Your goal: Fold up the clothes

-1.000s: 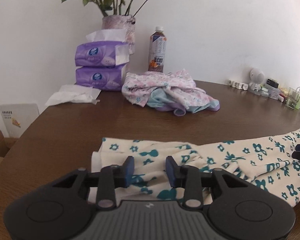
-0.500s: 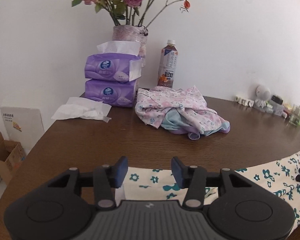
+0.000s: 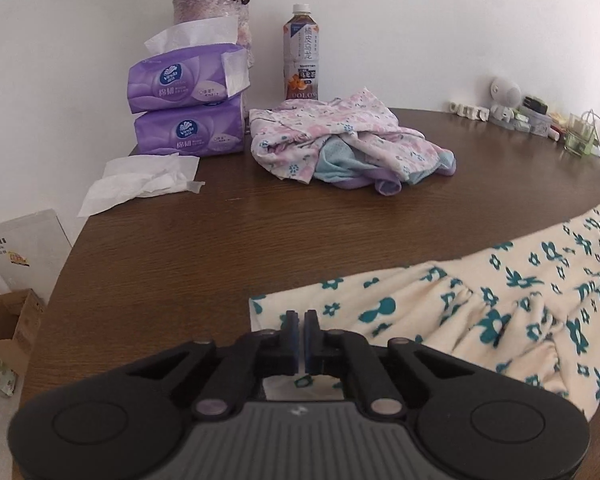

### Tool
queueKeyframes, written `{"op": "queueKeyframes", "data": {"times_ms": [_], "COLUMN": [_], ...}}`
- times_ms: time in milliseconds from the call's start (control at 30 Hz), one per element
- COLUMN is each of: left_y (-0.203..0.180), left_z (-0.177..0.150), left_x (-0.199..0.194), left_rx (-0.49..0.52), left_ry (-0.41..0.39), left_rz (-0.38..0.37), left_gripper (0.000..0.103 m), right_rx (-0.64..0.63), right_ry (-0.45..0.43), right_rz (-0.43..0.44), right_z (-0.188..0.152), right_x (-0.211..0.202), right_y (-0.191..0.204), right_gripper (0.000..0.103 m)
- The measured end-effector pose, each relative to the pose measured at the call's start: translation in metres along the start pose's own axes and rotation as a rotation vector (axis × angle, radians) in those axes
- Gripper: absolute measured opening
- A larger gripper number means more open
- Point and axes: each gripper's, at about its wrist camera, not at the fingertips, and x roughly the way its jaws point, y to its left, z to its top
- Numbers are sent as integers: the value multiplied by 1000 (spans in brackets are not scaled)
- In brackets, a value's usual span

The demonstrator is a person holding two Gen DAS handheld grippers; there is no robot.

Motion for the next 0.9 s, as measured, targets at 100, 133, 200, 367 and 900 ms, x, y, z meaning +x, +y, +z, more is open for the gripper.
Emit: {"op": "queueKeyframes", "data": {"times_ms": [100,133,200,367,900], "left_y": [7,11,19,27,43], "left_z": [-1,2,8,20,12], "left_x": [-9,-13,-20,-25,-9], "left_rx": [-15,-26,-44,38,280], "left_ry": [-26,-53,-99,-101,-85], "left_rz": [-1,-2,-13,-70,-311], "left_gripper": [9,17,37,62,74], "right_rx": [0,0,0,3,27], "right_ry": [0,0,0,0,-17], "right_rz": [0,0,0,2,98], "right_z": [0,0,0,0,47], "right_x": [0,0,0,0,13], "right_y": [0,0,0,0,40], "right_gripper": [43,43,43,43,44]}}
